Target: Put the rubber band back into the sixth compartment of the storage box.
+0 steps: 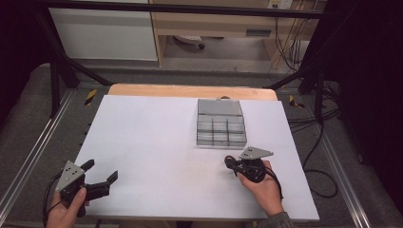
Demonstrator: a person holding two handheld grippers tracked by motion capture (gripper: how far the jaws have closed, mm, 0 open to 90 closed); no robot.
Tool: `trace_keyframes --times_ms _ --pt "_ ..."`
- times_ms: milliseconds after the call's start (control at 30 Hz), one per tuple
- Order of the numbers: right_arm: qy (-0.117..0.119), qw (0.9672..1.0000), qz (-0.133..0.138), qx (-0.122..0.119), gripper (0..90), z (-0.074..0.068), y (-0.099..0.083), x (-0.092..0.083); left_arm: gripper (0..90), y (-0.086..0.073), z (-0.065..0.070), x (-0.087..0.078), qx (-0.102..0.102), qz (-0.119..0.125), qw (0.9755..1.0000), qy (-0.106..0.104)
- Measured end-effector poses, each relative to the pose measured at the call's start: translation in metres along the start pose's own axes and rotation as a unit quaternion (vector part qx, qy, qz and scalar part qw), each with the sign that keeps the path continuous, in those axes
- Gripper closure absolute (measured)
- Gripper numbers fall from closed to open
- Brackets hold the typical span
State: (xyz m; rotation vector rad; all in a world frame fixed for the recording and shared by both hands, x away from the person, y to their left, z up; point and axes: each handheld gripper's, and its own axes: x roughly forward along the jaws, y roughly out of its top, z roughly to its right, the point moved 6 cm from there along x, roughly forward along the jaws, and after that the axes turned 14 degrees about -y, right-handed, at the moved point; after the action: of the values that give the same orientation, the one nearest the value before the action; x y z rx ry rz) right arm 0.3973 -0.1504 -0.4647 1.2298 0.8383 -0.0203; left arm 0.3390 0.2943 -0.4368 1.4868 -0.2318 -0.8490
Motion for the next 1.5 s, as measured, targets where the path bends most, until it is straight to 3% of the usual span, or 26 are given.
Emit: trace_keyframes --times_ms 333,600,867,967,1233,1500 --pt "0.006 0.9996 0.019 0.02 84.3 0.003 0.004 -0.003 4.6 0.0 0.0 -0.001 0.003 -0.003 1.0 0.001" --pt "0.012 0.9987 0.037 0.033 84.2 0.006 0.018 -0.007 4.6 -0.001 -0.001 -0.001 -0.001 0.0 1.0 0.002" --pt "0.0 0.9991 0.04 0.012 84.3 0.013 0.04 -0.011 4.6 -0.001 -0.001 -0.001 -0.001 -0.001 1.0 0.003" --pt "-0.001 0.999 0.042 0.016 84.3 0.015 0.044 -0.012 4.6 -0.001 -0.001 -0.001 -0.001 0.0 1.0 0.003" --pt "-0.009 0.9986 0.047 0.024 84.3 0.033 0.064 -0.015 4.6 -0.001 -0.001 -0.001 -0.001 -0.001 1.0 0.001" --pt "-0.02 0.9984 0.041 0.034 84.3 0.052 0.08 -0.006 4.5 -0.002 -0.001 0.0 -0.002 0.0 1.0 0.001"
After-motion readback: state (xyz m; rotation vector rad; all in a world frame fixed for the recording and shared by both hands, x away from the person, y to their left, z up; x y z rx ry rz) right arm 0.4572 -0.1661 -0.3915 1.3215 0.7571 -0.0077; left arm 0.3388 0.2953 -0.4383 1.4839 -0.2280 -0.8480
